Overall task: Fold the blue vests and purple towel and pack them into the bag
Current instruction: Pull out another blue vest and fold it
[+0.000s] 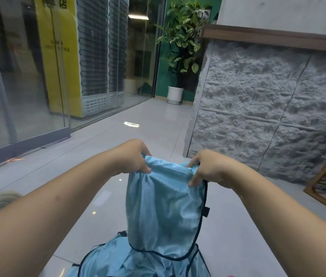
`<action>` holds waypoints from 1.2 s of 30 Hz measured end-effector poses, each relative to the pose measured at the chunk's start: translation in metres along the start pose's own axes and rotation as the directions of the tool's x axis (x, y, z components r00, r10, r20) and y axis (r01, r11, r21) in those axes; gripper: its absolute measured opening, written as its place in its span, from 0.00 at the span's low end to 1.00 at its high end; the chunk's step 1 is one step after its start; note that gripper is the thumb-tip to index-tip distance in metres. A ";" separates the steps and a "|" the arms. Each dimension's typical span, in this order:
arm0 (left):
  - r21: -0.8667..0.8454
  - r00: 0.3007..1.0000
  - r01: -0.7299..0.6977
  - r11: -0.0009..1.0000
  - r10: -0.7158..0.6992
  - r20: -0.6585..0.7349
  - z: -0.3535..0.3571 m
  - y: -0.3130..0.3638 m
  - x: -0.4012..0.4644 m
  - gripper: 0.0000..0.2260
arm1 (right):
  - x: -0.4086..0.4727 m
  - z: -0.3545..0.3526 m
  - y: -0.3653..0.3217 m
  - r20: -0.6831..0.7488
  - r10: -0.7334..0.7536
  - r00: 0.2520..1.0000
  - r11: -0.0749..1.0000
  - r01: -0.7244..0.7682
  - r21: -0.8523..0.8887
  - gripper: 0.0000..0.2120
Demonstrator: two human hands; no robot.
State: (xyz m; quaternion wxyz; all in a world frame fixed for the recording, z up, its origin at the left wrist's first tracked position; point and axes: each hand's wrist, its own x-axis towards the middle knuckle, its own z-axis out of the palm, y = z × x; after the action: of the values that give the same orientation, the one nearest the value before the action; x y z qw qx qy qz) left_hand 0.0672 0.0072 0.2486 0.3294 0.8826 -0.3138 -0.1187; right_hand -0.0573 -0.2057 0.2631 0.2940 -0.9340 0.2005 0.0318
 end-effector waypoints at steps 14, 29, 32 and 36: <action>-0.558 0.999 0.029 0.830 -0.010 0.036 -0.013 -0.020 -0.004 0.21 | -0.004 -0.015 0.022 -0.057 -0.088 0.994 0.871 0.105 0.479 0.06; -0.935 0.971 0.234 0.267 -0.116 0.210 0.015 -0.023 -0.010 0.25 | 0.015 0.022 0.039 0.135 0.097 0.986 0.239 -0.155 0.959 0.16; -0.969 0.967 0.222 0.110 -0.155 0.204 0.038 -0.033 -0.006 0.40 | 0.018 0.027 0.040 0.116 0.097 0.988 0.217 -0.135 0.967 0.16; -0.910 0.926 0.377 0.173 -0.050 0.374 0.056 -0.038 -0.015 0.49 | 0.019 0.031 0.041 0.094 0.175 0.980 0.223 -0.133 0.966 0.14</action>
State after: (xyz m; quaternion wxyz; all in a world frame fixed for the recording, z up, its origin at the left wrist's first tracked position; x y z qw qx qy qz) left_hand 0.0504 0.0104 0.1816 0.7444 0.4885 -0.0804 -0.4480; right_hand -0.0546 -0.2258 0.2120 0.7981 -0.5301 0.2733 -0.0856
